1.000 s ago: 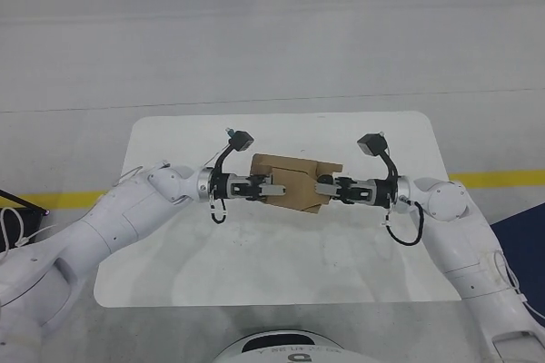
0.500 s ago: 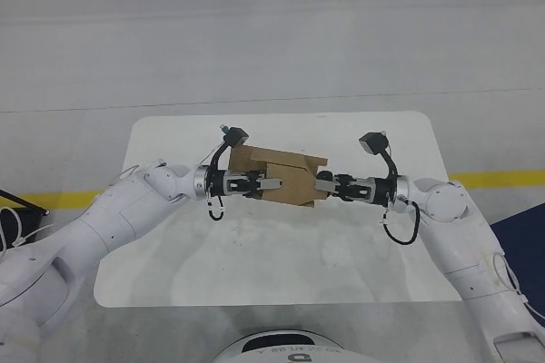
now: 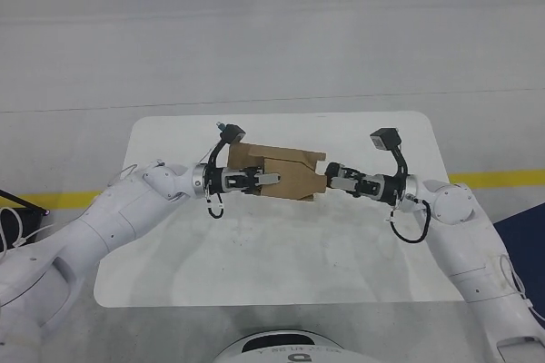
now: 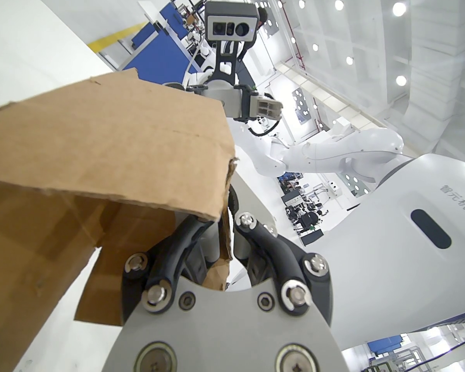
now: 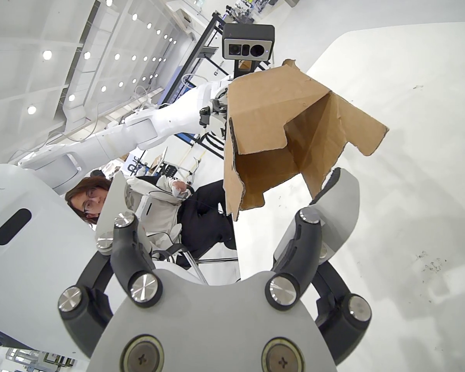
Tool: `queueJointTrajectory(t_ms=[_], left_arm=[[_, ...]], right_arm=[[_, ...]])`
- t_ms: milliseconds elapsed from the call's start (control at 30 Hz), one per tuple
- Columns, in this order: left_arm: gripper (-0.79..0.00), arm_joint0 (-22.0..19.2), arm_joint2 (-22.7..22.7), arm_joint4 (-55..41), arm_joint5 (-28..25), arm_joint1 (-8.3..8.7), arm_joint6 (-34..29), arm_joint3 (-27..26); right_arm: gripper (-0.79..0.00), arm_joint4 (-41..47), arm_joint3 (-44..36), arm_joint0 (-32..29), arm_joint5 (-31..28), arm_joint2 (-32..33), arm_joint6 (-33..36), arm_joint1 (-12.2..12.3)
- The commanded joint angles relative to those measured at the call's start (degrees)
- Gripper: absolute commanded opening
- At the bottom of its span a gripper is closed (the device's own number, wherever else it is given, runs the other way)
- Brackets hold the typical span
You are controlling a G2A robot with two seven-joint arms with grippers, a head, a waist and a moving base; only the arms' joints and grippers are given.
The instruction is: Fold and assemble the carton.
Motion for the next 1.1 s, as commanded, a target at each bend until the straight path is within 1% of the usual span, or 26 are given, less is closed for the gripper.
queueJointTrajectory(t_ms=[0, 67, 100, 133, 167, 200, 233, 267, 333, 467, 567, 600, 833, 867, 933, 1067], left_arm=[[-0.785, 2.3, -0.8, -6.39, 1.89, 0.04, 0.91, -3.2], [-0.785, 3.74, -2.3, -15.96, 5.17, 0.31, -3.11, -4.0], [-0.785, 5.34, -2.9, -24.66, 10.05, 0.27, -7.14, -5.81], [-0.785, 6.07, -4.2, -33.11, 16.06, 0.32, -13.25, -5.66], [-0.785, 6.2, -5.38, -37.88, 21.38, 0.35, -19.04, -3.01], [-0.785, 6.58, -5.79, -41.52, 28.14, 0.14, -23.32, -0.93], [-0.785, 6.39, -6.44, -43.71, 32.53, -0.22, -26.77, 0.69], [-0.785, 6.66, -7.05, -45.77, 35.13, -0.7, -28.65, 2.4], [-0.785, 6.89, -7.69, -48.11, 40.3, -1.79, -30.4, 4.93], [-0.785, 7.5, -9.94, -53.83, 46.96, -3.93, -32.92, 9.76], [-0.785, 7.6, -10.92, -55.26, 49.61, -5.36, -33.49, 12.29], [-0.785, 7.6, -10.92, -55.26, 49.61, -5.36, -33.49, 12.29], [-0.785, 7.6, -10.92, -55.26, 49.61, -5.36, -33.49, 12.29], [-0.785, 7.74, -10.98, -55.18, 49.66, -5.37, -33.17, 12.06], [-0.785, 8.47, -11.93, -54.22, 49.85, -5.36, -31.68, 10.33], [-0.785, 9.75, -14.03, -52.85, 51.53, -5.35, -30.41, 7.98]], right_arm=[[0.0, -2.2, -0.41, -0.44, 0.03, 0.92, -2.95, 0.1], [0.0, -3.86, -1.24, -1.56, -0.61, 2.05, -5.9, 0.2], [0.0, -4.82, -1.54, -2.11, -0.89, 2.86, -7.57, 0.27], [0.0, -6.75, -1.71, -2.72, -0.93, 3.91, -9.98, 0.36], [0.0, -9.6, -2.23, -3.47, -0.56, 4.92, -13.03, 0.41], [0.0, -12.31, -3.14, -4.31, 0.03, 5.51, -15.86, 0.41], [0.0, -14.22, -4.15, -5.17, 0.57, 5.74, -18.0, 0.38], [0.0, -15.54, -4.84, -5.83, 1.02, 6.14, -19.77, 0.37], [0.0, -17.33, -5.84, -6.99, 1.55, 7.09, -22.41, 0.42], [0.0, -19.85, -6.86, -9.11, 3.03, 9.63, -27.64, 0.52], [0.0, -21.36, -7.56, -10.08, 5.76, 10.57, -30.6, 0.49], [0.0, -21.66, -7.49, -10.18, 7.2, 10.66, -31.21, 0.46], [0.0, -21.66, -7.49, -10.18, 7.2, 10.66, -31.21, 0.46], [0.0, -22.52, -7.45, -10.2, 7.91, 10.67, -31.86, 0.44], [0.0, -27.95, -8.59, -10.16, 11.11, 9.54, -35.51, 0.19], [0.0, -34.55, -10.41, -10.13, 13.52, 5.57, -39.56, -0.45]])
